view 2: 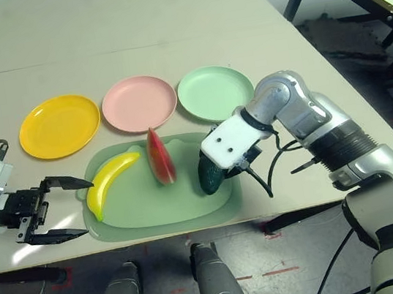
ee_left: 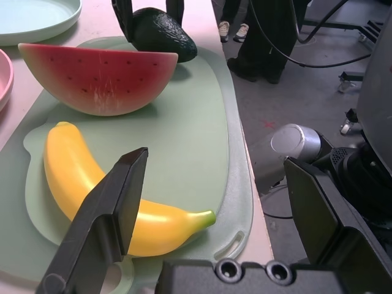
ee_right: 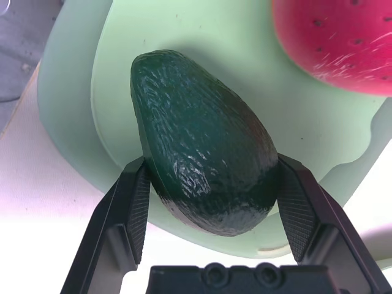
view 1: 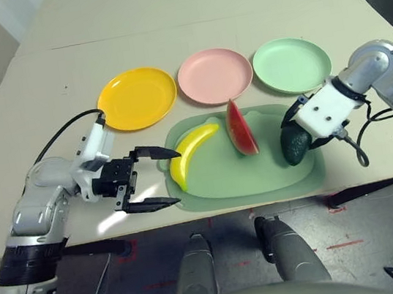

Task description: Place the fruits into color-matched plates.

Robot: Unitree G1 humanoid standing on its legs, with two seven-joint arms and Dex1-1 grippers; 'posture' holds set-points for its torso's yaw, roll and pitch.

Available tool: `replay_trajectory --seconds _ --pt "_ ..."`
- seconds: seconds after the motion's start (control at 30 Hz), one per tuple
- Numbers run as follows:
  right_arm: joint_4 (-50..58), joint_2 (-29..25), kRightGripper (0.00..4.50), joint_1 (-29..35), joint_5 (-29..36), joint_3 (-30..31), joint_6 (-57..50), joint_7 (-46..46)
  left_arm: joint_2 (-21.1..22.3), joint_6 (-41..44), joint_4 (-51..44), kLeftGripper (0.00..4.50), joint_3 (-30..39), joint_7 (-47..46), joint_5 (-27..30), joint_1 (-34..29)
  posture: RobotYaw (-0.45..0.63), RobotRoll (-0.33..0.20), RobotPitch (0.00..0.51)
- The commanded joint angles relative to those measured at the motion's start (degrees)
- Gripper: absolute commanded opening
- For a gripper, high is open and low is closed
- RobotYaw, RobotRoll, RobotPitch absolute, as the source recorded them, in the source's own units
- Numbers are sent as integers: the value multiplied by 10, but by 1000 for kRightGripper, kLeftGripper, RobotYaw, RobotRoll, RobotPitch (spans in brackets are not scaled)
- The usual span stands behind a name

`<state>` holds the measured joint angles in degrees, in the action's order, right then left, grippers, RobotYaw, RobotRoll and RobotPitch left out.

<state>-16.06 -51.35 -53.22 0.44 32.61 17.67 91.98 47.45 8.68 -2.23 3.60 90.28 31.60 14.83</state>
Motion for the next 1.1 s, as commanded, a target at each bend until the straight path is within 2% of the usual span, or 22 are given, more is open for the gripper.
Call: replay_trajectory --seconds 0.03,0.23,0.43,0.57,0.73,0.93,1.1 --pt "9 -7 3289 -20 19 -11 -18 5 -3 -2 6 4500 -6 0 -2 3 -90 0 189" --pt "-37 9 3289 -74 25 -23 -42 5 -21 29 8 4500 8 -39 17 24 -91 0 186" --pt "-232 81 3289 -163 -20 -66 -23 -45 -42 72 -6 4500 14 -127 15 53 -83 0 182" --pt "-368 112 3289 -197 -84 -64 35 -122 -57 82 -4 4500 11 -193 -8 78 -77 0 180" --pt "-505 141 3289 -226 -211 -23 82 -297 -55 85 -4 4500 10 -216 -15 83 -63 0 182" --pt "-578 171 3289 -245 -246 -42 29 -369 -43 81 -26 4500 10 -217 -20 54 -49 0 184" --pt "-600 173 3289 -240 -273 -40 -3 -410 -39 77 -32 4500 11 -220 -25 42 -40 0 186"
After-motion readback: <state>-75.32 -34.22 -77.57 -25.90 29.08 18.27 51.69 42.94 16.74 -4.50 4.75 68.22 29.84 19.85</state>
